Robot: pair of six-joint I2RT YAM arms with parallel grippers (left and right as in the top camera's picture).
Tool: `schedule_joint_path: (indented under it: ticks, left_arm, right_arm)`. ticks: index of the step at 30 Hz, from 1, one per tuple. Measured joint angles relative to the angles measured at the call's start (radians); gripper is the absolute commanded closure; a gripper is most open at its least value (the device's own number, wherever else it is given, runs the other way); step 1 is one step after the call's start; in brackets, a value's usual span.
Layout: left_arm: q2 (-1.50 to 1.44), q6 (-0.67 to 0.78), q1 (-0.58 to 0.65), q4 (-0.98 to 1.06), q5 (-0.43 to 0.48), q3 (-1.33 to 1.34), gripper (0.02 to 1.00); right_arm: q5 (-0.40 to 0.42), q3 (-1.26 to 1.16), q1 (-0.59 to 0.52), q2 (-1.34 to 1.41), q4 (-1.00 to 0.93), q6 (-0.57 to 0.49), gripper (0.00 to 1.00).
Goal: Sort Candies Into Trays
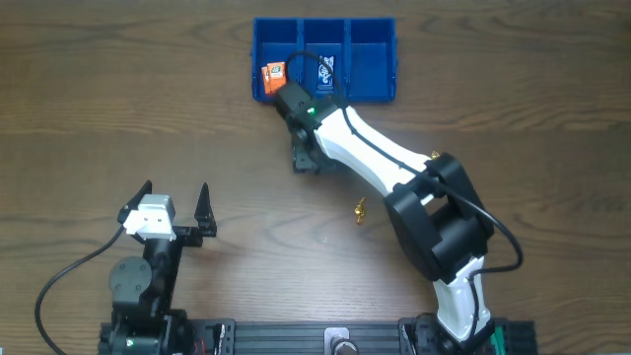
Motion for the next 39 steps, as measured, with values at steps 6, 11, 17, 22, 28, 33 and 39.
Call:
schedule_joint_path:
  ticks: [6, 11, 17, 22, 28, 33, 39]
  left_arm:
    - [0.000, 0.000, 0.000, 0.000, 0.000, 0.000, 0.020]
    - [0.000, 0.000, 0.000, 0.000, 0.000, 0.000, 0.020]
    - [0.000, 0.000, 0.000, 0.000, 0.000, 0.000, 0.020]
    - [0.000, 0.000, 0.000, 0.000, 0.000, 0.000, 0.020]
    - [0.000, 0.000, 0.000, 0.000, 0.000, 0.000, 0.023]
    - [0.000, 0.000, 0.000, 0.000, 0.000, 0.000, 0.020]
    - [0.000, 0.000, 0.000, 0.000, 0.000, 0.000, 0.020]
  right_arm:
    - [-0.014, 0.000, 0.006, 0.016, 0.047, 0.003, 0.290]
    - [-0.019, 0.000, 0.006, 0.019, 0.056, 0.003, 0.305]
    - [-0.027, 0.000, 0.006, 0.045, 0.087, 0.006, 0.356]
    - [-0.040, 0.000, 0.006, 0.060, 0.094, 0.014, 0.625]
    - [-0.040, 0.010, 0.006, 0.054, 0.090, 0.009, 0.858]
    - [-0.037, 0.015, 0.006, 0.052, 0.077, 0.010, 0.879]
    - [-0.005, 0.013, 0.018, -0.043, 0.052, 0.010, 0.879]
